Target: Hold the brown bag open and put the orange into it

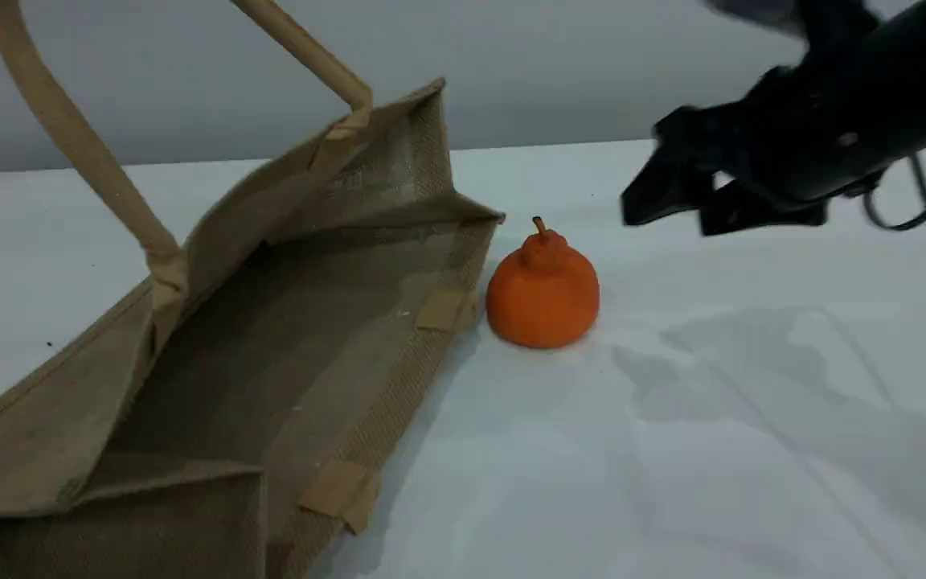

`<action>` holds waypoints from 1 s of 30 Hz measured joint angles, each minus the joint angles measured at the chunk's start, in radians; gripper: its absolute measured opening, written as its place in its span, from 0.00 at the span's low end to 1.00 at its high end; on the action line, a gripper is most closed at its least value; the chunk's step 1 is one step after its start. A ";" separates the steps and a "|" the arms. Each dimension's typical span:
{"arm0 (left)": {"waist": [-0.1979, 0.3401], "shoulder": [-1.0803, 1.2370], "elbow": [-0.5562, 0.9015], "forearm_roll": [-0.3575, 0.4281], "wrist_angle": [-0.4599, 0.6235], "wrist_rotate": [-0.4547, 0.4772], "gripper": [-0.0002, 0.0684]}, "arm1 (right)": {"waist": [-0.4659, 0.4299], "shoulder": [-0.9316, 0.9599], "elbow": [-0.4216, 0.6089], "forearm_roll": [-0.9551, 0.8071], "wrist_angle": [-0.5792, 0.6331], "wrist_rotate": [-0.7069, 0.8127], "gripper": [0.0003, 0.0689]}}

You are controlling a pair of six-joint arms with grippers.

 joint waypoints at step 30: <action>0.000 0.001 -0.001 0.019 -0.001 -0.021 0.14 | 0.102 0.319 -0.309 -0.001 -0.032 -0.015 0.67</action>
